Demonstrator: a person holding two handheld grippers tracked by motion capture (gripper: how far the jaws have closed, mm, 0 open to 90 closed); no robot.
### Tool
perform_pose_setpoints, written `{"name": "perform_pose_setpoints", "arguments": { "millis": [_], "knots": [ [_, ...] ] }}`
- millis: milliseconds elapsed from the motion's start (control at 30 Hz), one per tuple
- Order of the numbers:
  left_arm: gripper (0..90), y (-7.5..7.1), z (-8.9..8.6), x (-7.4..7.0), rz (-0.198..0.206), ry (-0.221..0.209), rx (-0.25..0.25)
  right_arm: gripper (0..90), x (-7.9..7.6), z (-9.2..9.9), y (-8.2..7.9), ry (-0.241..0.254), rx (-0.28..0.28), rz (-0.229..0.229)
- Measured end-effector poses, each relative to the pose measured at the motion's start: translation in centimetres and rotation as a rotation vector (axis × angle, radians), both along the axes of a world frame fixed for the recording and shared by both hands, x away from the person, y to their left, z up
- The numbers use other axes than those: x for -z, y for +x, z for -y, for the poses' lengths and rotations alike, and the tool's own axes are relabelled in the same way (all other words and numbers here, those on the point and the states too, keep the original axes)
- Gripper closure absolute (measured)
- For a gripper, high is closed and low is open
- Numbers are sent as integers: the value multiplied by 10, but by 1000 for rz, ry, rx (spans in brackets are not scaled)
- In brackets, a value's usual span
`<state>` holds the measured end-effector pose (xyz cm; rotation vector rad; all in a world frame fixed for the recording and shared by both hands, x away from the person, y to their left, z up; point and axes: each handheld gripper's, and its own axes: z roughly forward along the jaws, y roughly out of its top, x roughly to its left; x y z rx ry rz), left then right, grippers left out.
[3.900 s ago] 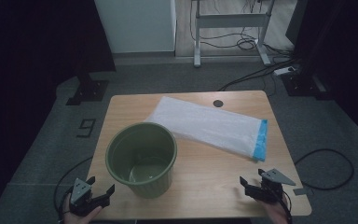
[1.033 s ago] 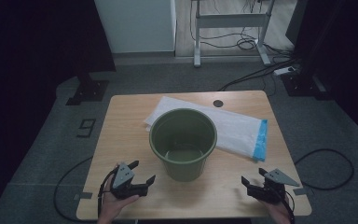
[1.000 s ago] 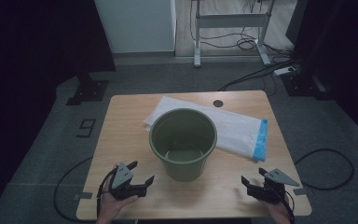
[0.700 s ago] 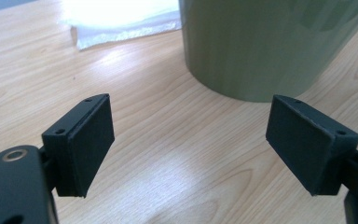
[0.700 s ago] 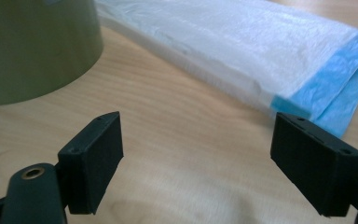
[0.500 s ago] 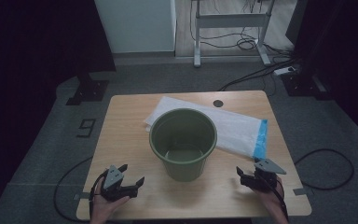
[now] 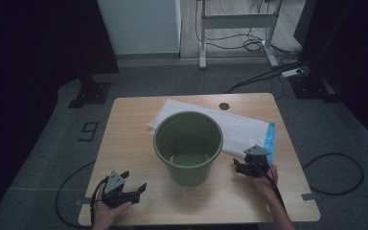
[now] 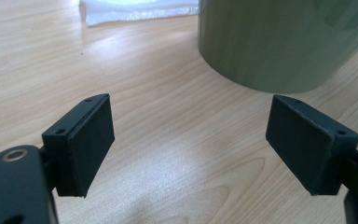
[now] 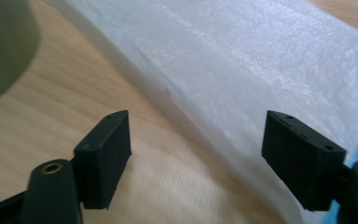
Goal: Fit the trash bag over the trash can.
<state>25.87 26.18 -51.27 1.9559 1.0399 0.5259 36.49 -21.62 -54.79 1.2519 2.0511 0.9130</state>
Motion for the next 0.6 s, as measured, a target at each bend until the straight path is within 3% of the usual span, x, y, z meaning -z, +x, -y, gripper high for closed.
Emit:
{"name": "perform_pose_setpoints", "arguments": {
  "millis": [33,133,167,267,300,333,367,400,500,600],
  "knots": [
    [150,0,0,1,-4,-2,2,261,1,-4,9,-18,2,-19],
    [150,1,1,3,-13,3,7,290,1,-6,16,-29,10,-30],
    [151,1,1,4,-15,4,9,350,1,-7,22,-28,17,-41],
    [156,1,0,4,-15,11,11,406,1,-6,25,-24,17,-53],
    [158,2,0,5,-16,12,11,515,1,-3,26,-5,29,-67],
    [158,2,0,5,-16,12,11,515,1,-3,26,-5,29,-67],
    [159,3,0,5,-16,9,10,649,0,2,25,16,47,-80],
    [159,3,0,5,-16,9,10,649,0,2,25,16,47,-80],
    [159,4,1,3,-10,7,17,848,1,9,18,38,73,-89],
    [160,4,0,0,0,-1,15,890,0,22,-4,39,101,-94]
  ]
}}
